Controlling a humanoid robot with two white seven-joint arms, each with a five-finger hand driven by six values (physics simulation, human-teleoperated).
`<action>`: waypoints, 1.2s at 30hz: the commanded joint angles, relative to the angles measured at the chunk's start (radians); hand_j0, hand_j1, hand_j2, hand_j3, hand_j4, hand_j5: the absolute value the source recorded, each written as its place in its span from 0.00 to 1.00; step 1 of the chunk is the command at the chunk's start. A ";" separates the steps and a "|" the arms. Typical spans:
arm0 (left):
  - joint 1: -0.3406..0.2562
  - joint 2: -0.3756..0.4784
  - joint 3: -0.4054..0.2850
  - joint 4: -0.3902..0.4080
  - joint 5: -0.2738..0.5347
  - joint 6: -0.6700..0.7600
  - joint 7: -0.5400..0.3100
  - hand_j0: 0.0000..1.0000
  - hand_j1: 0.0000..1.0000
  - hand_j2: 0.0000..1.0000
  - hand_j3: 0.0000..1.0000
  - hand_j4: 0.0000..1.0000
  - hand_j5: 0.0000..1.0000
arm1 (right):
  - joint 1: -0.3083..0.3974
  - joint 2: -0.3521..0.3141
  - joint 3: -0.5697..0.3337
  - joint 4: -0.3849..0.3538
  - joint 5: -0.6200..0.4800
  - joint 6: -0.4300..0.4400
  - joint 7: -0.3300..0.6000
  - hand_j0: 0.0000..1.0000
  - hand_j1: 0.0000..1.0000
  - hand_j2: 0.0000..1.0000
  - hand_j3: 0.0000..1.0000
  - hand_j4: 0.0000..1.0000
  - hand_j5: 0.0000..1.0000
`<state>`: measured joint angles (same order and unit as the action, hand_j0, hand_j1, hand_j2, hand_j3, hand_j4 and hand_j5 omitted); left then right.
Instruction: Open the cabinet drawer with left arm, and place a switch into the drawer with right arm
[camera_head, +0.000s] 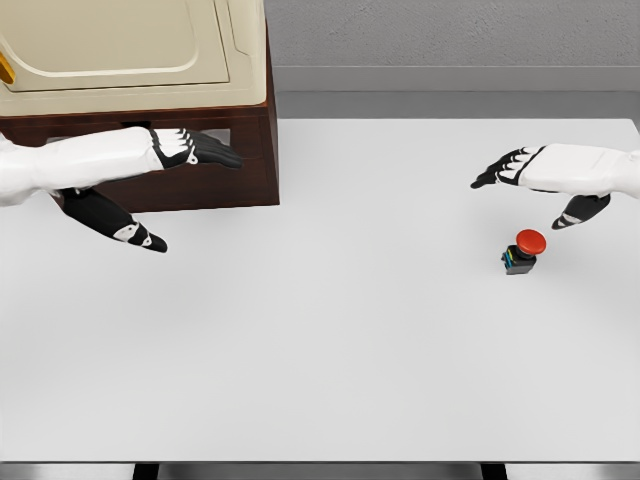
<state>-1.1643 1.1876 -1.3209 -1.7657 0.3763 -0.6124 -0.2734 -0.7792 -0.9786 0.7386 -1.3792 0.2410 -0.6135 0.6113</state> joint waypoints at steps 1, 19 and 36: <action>0.000 0.000 -0.001 0.000 0.012 0.002 0.000 1.00 1.00 1.00 1.00 1.00 1.00 | 0.001 -0.002 0.001 0.002 -0.005 0.003 0.000 1.00 1.00 1.00 1.00 1.00 1.00; -0.084 -0.051 0.005 0.000 0.173 0.118 -0.242 1.00 1.00 1.00 1.00 1.00 1.00 | 0.086 -0.069 -0.001 -0.027 -0.011 0.003 0.000 1.00 1.00 1.00 1.00 1.00 1.00; -0.103 -0.046 0.017 0.002 0.421 0.540 -0.337 1.00 1.00 1.00 1.00 1.00 1.00 | 0.129 -0.017 0.002 0.040 -0.008 0.003 0.000 1.00 1.00 1.00 1.00 1.00 1.00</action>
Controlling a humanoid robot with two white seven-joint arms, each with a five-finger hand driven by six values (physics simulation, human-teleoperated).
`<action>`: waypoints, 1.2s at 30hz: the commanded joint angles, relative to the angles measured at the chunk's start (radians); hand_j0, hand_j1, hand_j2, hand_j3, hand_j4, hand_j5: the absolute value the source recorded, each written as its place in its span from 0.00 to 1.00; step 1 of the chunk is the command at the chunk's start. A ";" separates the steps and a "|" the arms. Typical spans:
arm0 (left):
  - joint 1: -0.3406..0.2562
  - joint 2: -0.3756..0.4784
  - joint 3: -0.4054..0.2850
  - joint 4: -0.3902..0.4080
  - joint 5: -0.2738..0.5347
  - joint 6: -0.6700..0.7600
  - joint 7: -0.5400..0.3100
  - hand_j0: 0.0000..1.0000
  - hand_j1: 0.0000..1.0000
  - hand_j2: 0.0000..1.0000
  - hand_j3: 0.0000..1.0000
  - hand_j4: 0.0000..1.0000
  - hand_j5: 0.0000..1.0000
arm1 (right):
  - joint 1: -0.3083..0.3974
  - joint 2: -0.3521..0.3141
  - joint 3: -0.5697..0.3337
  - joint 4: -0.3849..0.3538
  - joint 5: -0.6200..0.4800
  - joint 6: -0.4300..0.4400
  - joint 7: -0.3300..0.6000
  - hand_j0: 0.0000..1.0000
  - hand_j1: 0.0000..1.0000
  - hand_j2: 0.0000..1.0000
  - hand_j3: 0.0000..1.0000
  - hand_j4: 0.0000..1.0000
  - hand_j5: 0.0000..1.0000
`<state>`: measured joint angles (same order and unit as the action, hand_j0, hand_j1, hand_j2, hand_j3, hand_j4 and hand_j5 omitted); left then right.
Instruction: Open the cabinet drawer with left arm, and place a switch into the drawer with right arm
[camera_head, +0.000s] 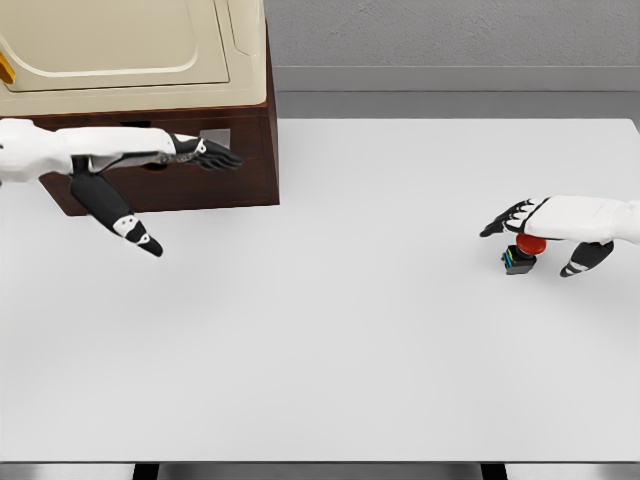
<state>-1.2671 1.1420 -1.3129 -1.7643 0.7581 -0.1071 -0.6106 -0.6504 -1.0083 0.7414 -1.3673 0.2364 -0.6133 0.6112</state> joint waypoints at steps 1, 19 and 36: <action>0.000 -0.001 0.011 0.002 0.058 0.079 0.000 1.00 1.00 1.00 1.00 1.00 1.00 | 0.000 0.019 0.000 0.040 -0.003 0.002 0.000 1.00 1.00 1.00 1.00 1.00 1.00; 0.051 -0.050 0.066 0.092 0.076 0.149 0.100 1.00 1.00 1.00 1.00 1.00 1.00 | -0.015 0.057 0.018 0.056 0.003 0.002 0.000 0.85 0.85 0.85 0.85 0.85 0.85; 0.137 -0.079 0.149 0.140 -0.008 0.168 0.127 1.00 1.00 1.00 1.00 1.00 1.00 | -0.017 0.048 0.016 0.060 0.001 0.002 0.000 0.62 0.62 0.62 0.62 0.62 0.62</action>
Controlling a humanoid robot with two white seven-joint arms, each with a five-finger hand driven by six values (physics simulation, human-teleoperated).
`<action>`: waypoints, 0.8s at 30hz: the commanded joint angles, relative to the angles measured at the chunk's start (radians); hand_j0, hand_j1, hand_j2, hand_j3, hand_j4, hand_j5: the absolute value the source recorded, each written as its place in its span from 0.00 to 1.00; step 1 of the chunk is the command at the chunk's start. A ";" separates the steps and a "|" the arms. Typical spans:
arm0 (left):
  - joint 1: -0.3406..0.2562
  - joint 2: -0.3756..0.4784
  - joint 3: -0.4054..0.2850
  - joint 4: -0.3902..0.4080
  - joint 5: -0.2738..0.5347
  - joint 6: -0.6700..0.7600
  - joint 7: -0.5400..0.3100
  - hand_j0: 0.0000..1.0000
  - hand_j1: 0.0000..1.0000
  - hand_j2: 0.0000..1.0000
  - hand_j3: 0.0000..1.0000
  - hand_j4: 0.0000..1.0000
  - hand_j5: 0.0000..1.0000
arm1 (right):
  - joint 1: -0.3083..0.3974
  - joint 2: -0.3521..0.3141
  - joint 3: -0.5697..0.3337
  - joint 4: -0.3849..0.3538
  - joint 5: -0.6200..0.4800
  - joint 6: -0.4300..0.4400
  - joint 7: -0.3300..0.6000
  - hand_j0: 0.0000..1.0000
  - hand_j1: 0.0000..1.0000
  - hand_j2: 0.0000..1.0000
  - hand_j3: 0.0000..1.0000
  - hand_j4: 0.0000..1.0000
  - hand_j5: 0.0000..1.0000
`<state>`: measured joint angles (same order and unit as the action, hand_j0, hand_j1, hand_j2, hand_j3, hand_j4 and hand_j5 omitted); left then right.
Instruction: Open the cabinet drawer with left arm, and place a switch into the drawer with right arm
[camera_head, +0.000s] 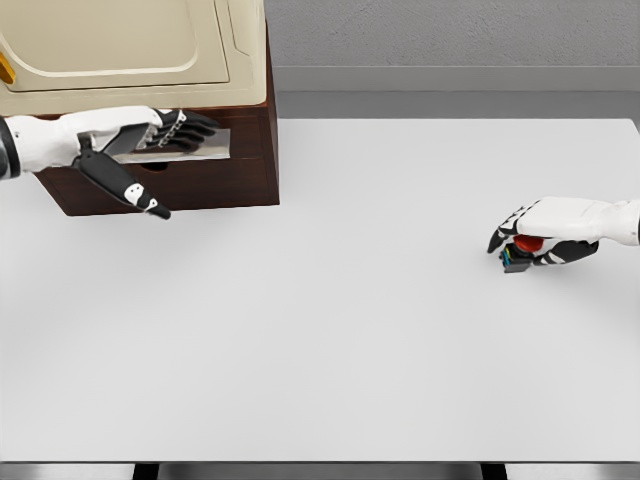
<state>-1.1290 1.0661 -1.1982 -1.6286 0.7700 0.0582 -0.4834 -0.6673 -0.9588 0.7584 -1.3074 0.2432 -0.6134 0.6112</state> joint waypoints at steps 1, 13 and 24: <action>0.000 -0.003 0.034 0.006 -0.021 0.005 0.000 1.00 1.00 1.00 1.00 1.00 1.00 | 0.000 -0.001 -0.001 0.002 -0.005 0.002 0.000 0.61 0.61 0.61 0.61 0.61 0.61; 0.014 -0.003 0.035 0.018 -0.018 0.009 0.000 1.00 1.00 1.00 1.00 1.00 1.00 | -0.029 0.009 -0.008 0.000 -0.005 0.002 0.000 0.44 0.44 0.44 0.44 0.44 0.44; 0.038 0.006 0.035 0.029 -0.020 0.009 -0.001 1.00 1.00 1.00 1.00 1.00 1.00 | -0.084 0.048 -0.005 -0.018 -0.004 0.002 0.000 0.43 0.43 0.43 0.43 0.43 0.43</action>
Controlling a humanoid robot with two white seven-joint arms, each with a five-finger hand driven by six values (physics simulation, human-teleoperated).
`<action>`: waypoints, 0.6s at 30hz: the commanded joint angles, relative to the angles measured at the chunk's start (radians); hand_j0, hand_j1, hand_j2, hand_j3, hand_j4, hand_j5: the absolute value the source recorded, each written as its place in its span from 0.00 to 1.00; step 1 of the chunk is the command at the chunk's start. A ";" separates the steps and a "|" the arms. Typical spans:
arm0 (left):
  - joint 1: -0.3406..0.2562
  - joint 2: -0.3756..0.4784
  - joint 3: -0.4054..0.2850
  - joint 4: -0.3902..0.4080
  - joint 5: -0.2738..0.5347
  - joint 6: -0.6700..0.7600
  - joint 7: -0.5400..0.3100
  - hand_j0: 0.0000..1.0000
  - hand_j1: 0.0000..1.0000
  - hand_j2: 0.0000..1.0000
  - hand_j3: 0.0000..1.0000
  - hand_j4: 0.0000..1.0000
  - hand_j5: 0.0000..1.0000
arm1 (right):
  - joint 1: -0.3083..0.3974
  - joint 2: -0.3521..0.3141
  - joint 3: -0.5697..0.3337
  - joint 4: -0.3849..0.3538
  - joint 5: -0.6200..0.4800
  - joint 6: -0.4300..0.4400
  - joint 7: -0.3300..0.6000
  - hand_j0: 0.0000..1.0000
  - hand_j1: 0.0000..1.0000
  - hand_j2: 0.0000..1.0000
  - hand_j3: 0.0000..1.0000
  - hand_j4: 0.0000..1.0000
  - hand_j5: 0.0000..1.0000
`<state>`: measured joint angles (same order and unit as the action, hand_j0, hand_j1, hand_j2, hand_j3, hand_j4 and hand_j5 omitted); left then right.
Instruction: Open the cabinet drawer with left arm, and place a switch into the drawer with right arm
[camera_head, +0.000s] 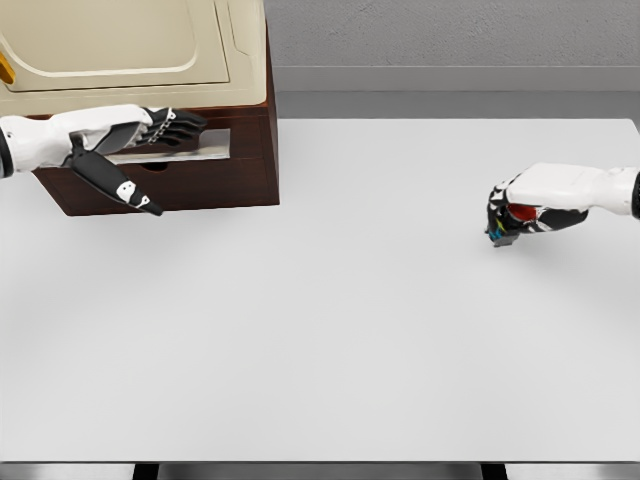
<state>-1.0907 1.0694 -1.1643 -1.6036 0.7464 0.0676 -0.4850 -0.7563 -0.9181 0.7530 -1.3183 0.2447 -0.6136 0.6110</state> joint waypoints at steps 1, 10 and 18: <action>0.000 0.001 0.002 0.013 0.004 0.000 -0.001 1.00 1.00 1.00 1.00 1.00 1.00 | -0.002 0.007 0.000 -0.021 -0.005 0.003 0.000 0.43 0.43 0.43 0.43 0.43 0.43; 0.014 -0.002 0.002 0.014 0.005 0.000 -0.003 1.00 1.00 1.00 1.00 1.00 1.00 | -0.044 0.050 0.012 -0.032 -0.005 0.003 0.000 0.43 0.43 0.43 0.43 0.43 0.43; 0.028 0.004 0.003 0.008 0.010 -0.002 -0.009 1.00 1.00 1.00 1.00 1.00 1.00 | -0.087 0.079 0.026 -0.056 -0.005 0.003 0.000 0.43 0.43 0.43 0.43 0.43 0.43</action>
<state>-1.0631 1.0724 -1.1572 -1.5935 0.7599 0.0647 -0.4882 -0.8483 -0.8447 0.7781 -1.3675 0.2452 -0.6138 0.6112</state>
